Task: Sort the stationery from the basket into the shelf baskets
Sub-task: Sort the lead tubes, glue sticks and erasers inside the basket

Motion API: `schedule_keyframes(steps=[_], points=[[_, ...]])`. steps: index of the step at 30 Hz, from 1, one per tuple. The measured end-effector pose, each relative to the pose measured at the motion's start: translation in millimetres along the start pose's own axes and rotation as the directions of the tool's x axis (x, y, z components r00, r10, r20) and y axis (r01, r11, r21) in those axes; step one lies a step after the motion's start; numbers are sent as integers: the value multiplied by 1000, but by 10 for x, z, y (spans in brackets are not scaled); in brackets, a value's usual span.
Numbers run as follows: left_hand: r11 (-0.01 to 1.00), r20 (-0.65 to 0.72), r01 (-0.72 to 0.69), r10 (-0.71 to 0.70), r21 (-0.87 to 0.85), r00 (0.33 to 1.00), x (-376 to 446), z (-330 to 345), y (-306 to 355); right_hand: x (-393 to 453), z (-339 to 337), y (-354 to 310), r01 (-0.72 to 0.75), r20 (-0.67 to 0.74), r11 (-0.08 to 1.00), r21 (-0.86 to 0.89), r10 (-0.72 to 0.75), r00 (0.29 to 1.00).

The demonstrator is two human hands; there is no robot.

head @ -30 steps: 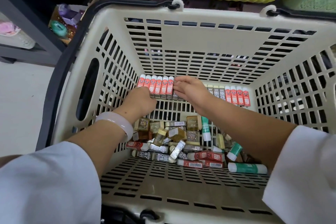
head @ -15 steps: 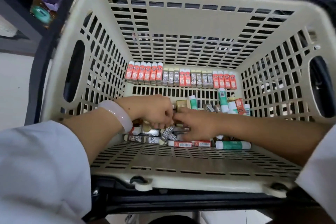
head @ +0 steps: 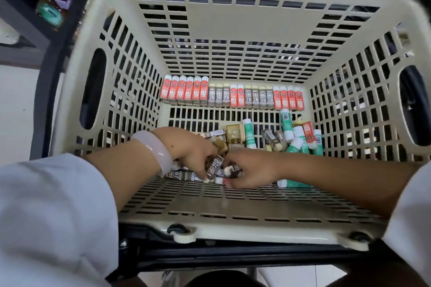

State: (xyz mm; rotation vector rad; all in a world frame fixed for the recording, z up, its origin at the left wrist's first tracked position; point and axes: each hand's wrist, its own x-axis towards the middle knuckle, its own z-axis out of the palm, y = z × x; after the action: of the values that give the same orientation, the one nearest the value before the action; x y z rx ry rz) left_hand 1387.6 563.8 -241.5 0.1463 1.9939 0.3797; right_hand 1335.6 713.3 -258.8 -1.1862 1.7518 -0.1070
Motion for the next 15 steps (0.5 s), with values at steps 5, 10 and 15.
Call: schedule_keyframes(steps=[5, 10, 15], points=[[996, 38, 2, 2, -90, 999, 45, 26, 7, -17, 20, -4, 4, 9, 999, 33, -4, 1000], [991, 103, 32, -19, -127, 995, 47, 64, -29, 36, -87, 12, -91, 131, 987, 131, 74, 989], [986, 110, 56, -39, -155, 993, 54, 81, -48, 0, -13, 6, -86, 102, 963, 256, 61, 993]])
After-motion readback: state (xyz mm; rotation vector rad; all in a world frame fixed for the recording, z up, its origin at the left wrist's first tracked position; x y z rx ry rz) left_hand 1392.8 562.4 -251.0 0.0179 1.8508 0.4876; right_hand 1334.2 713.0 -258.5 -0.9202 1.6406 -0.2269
